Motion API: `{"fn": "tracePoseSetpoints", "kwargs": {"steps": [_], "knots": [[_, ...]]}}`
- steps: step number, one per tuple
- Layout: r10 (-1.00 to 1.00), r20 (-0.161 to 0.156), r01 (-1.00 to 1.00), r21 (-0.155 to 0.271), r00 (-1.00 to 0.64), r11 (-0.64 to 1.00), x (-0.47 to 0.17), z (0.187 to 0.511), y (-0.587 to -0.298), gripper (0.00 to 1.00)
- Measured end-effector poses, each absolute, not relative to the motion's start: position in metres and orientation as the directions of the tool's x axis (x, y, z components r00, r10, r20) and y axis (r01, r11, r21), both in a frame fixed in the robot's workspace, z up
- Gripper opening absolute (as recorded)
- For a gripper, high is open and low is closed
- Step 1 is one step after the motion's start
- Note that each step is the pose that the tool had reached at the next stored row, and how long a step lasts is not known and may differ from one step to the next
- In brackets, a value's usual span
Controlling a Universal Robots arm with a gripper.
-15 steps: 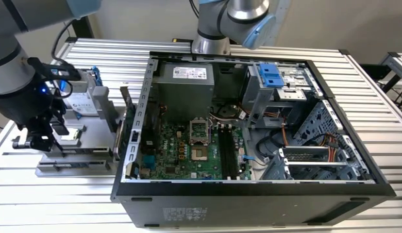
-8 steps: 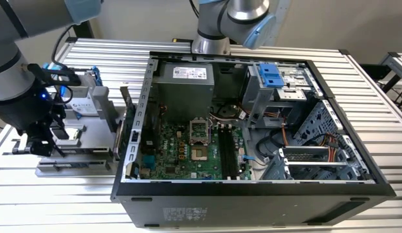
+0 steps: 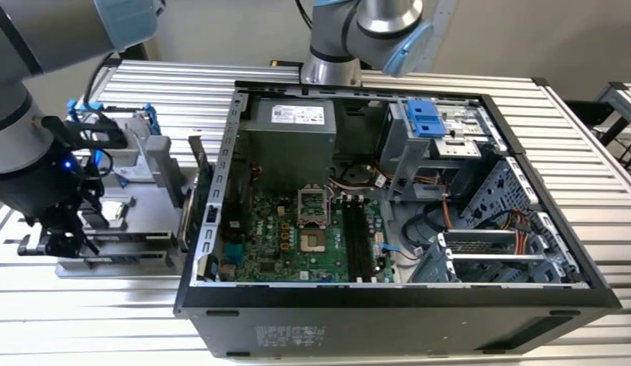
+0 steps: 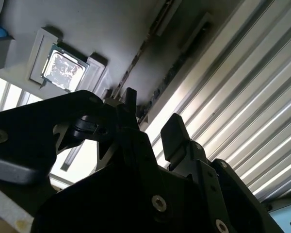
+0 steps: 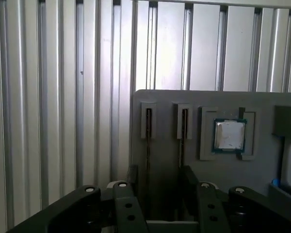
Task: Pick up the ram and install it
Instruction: 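Pick up the ram and move it above insertion slot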
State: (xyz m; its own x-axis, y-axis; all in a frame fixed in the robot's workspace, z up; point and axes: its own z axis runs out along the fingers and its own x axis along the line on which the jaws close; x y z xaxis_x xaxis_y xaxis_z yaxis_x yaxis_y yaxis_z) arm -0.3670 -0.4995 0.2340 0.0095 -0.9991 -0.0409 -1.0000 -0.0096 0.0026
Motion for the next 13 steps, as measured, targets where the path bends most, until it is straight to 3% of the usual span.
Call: {"fn": "tracePoseSetpoints", "kwargs": {"steps": [13], "knots": [[-0.999,-0.040,-1.000,0.002,0.004,-0.004,-0.367,0.214,-0.500,1.00]]}}
